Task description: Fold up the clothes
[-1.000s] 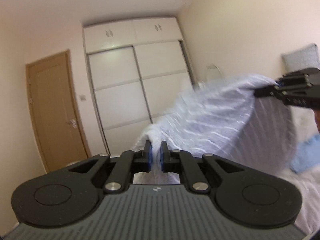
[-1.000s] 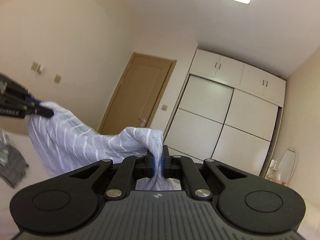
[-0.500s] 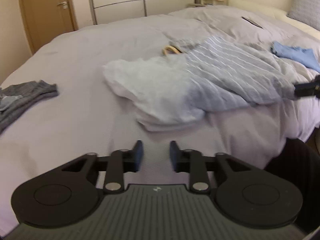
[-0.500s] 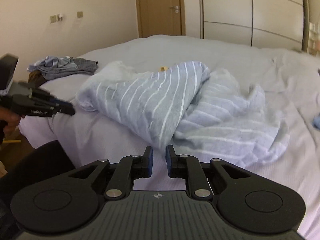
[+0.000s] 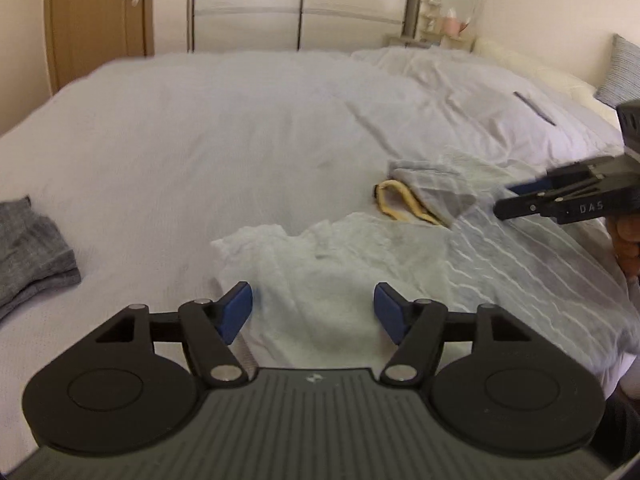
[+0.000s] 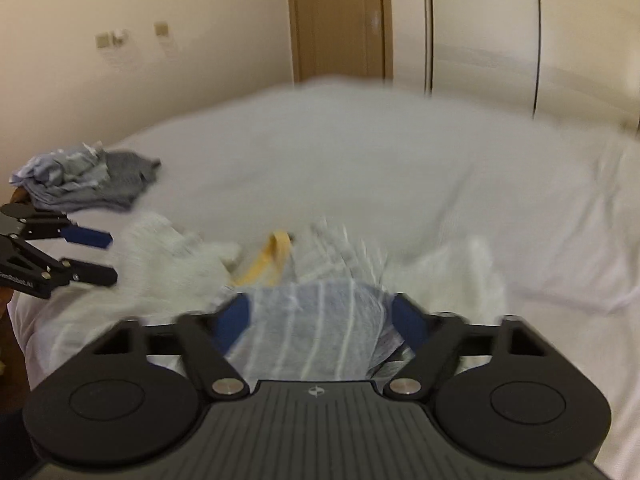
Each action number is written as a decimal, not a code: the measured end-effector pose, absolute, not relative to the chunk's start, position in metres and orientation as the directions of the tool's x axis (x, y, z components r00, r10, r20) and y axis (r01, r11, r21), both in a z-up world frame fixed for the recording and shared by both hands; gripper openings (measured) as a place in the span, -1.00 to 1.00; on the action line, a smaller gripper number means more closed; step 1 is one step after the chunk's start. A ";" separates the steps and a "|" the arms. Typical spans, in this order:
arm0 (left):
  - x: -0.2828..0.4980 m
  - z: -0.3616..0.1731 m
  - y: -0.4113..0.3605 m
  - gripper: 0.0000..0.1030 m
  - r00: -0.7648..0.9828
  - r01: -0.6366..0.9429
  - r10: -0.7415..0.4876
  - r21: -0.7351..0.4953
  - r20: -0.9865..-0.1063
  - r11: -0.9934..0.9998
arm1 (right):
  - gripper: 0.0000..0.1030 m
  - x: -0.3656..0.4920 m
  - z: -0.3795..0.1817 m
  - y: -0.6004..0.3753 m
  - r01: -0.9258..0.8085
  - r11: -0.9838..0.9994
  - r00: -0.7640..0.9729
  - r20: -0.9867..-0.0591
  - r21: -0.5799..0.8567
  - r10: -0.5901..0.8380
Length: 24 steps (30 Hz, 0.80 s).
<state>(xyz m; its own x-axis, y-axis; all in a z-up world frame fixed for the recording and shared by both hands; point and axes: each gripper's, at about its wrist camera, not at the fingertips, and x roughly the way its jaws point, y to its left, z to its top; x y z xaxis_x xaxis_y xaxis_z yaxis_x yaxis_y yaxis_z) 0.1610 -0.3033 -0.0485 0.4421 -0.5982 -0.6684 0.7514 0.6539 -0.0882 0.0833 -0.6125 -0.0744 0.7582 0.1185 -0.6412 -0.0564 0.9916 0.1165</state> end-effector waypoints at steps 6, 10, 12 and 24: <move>0.162 0.004 -0.280 0.23 0.387 0.641 -0.498 -0.162 -0.776 0.750 | -0.92 0.044 -0.052 -0.605 -0.133 0.947 0.576 -0.755 0.293 0.314; 0.158 0.040 -0.262 0.24 0.351 0.565 -0.444 -0.191 -0.825 0.803 | -0.92 0.017 -0.035 -0.542 -0.276 0.835 0.337 -0.766 0.476 0.548; 0.155 0.049 -0.259 0.27 0.339 0.544 -0.433 -0.202 -0.835 0.815 | -0.92 0.003 -0.028 -0.506 -0.360 0.754 0.199 -0.744 0.550 0.638; 0.160 0.019 -0.311 0.28 0.234 0.603 -0.474 -0.255 -0.849 0.756 | -0.25 0.030 0.016 -0.519 -0.366 0.857 0.206 -0.867 0.363 0.455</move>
